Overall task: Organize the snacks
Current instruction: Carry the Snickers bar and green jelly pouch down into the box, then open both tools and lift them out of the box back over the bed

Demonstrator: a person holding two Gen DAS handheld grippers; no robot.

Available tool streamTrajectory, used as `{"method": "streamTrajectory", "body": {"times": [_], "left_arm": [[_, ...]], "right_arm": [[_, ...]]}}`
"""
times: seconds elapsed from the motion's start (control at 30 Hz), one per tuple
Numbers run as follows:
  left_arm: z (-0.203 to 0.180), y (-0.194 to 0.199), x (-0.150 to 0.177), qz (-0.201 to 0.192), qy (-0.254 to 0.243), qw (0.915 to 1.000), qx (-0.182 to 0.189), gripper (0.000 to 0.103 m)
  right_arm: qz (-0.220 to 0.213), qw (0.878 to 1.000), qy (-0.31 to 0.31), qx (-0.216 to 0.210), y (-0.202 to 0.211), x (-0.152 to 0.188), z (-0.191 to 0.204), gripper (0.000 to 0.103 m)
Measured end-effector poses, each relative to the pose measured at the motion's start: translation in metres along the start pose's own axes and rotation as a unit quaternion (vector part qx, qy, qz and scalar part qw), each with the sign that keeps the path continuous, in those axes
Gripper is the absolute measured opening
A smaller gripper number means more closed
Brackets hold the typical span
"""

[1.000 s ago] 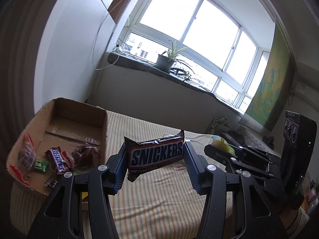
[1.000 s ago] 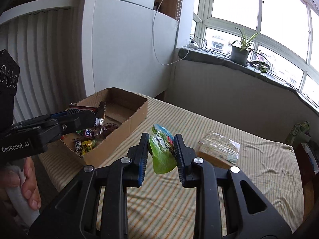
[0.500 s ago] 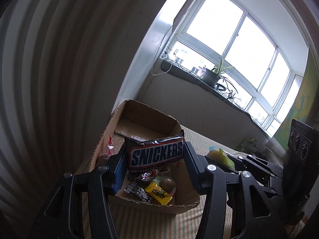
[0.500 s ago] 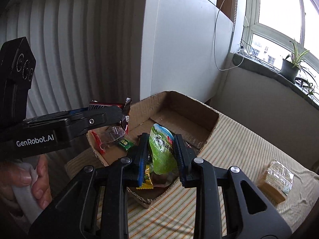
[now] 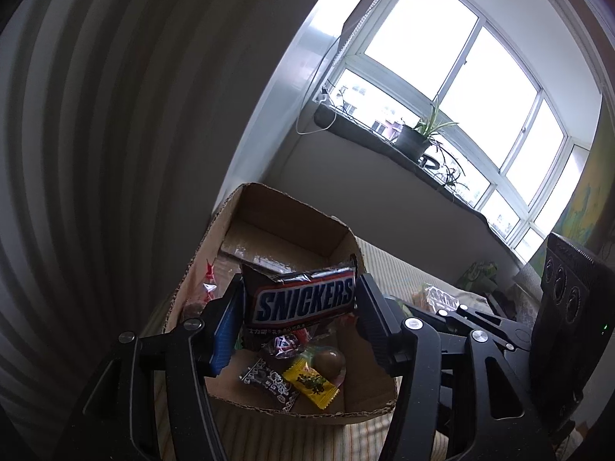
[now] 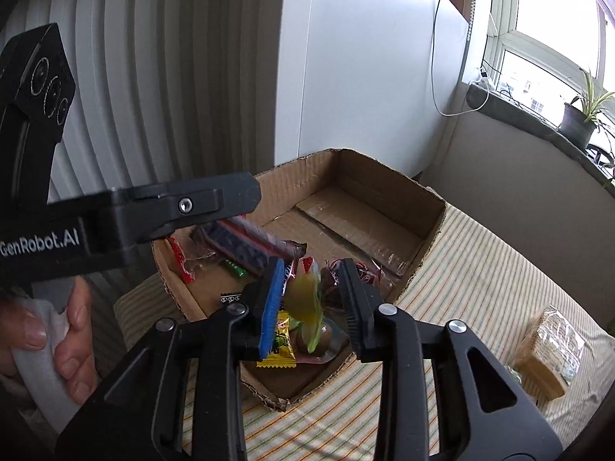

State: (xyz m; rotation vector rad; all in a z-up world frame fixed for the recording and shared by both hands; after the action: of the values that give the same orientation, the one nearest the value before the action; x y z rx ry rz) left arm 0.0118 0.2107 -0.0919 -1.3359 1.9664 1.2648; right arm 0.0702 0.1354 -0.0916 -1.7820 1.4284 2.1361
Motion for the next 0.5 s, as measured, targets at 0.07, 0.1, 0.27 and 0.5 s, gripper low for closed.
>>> {"method": "streamTrajectory", "body": {"times": [0.07,0.1,0.27,0.5], "left_arm": [[0.001,0.0,-0.003,-0.005,0.007,1.0,0.003,0.066],[0.002,0.0,-0.004,-0.006,0.008,0.9999,0.001,0.067],[0.007,0.002,-0.006,-0.008,0.015,0.9998,-0.004,0.067],[0.009,0.01,-0.007,-0.013,0.018,0.9997,-0.009,0.067]], "right_arm": [[-0.002,1.0,-0.002,0.001,0.0,0.001,-0.001,0.047],[-0.003,1.0,-0.003,0.001,0.001,0.001,-0.003,0.047],[-0.01,1.0,-0.008,0.004,0.006,-0.002,-0.009,0.048],[-0.015,1.0,-0.002,-0.001,0.01,-0.004,-0.003,0.048]]}}
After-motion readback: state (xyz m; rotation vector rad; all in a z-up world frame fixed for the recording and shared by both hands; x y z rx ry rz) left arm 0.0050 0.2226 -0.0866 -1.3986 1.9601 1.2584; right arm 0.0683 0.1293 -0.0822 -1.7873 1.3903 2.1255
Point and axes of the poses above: each gripper's, at about its wrist camera, not at the fingertips, and y roughly against the way its jaws point, z to its left, x to its underside, the point moved 4 cm from there along -y, roughly the way its jaws point
